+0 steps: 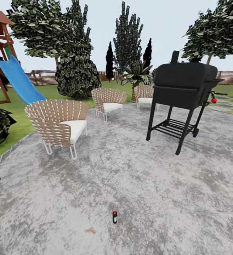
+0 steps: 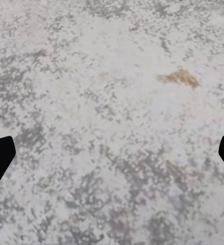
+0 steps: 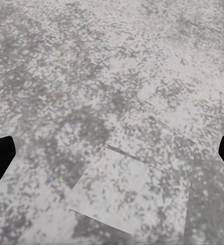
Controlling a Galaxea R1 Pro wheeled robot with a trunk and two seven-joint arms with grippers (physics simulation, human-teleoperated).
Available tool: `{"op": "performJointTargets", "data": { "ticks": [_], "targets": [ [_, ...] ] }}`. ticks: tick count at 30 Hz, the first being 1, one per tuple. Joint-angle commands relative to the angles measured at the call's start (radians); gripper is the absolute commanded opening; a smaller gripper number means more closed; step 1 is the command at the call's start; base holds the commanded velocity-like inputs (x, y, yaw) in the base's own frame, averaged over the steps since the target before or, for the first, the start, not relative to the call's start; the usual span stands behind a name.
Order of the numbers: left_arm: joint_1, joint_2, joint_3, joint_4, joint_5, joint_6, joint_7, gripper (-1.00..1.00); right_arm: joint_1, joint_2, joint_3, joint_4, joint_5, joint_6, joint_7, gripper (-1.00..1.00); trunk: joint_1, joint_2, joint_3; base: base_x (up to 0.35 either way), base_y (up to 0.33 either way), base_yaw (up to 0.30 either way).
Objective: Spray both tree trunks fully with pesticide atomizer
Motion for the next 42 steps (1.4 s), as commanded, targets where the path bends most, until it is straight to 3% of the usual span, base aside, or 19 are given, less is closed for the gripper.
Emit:
{"op": "performJointTargets", "data": {
  "ticks": [1,14,22,42],
  "targets": [
    [0.000,0.000,0.002,0.001,0.001,-0.003,0.000,1.00,-0.001,0.000,-0.001,0.000,0.000,-0.003,0.000,1.00,0.000,0.000,-0.001,0.001,0.305,-0.300],
    [0.000,0.000,0.002,0.001,0.000,-0.003,0.002,1.00,-0.001,0.000,-0.001,-0.001,0.000,-0.004,0.000,1.00,0.000,0.000,-0.001,0.083,0.269,-0.179],
    [0.000,0.000,0.002,0.001,0.000,-0.003,0.002,1.00,-0.001,0.000,-0.001,-0.003,0.001,-0.006,-0.003,1.00,0.000,0.000,-0.001,0.015,0.020,-0.005],
    [0.000,0.000,0.002,0.001,0.000,-0.003,0.002,1.00,-0.001,0.000,-0.001,-0.003,0.000,-0.005,-0.003,1.00,0.000,0.000,0.006,0.000,0.000,-0.253]
  ]
}}
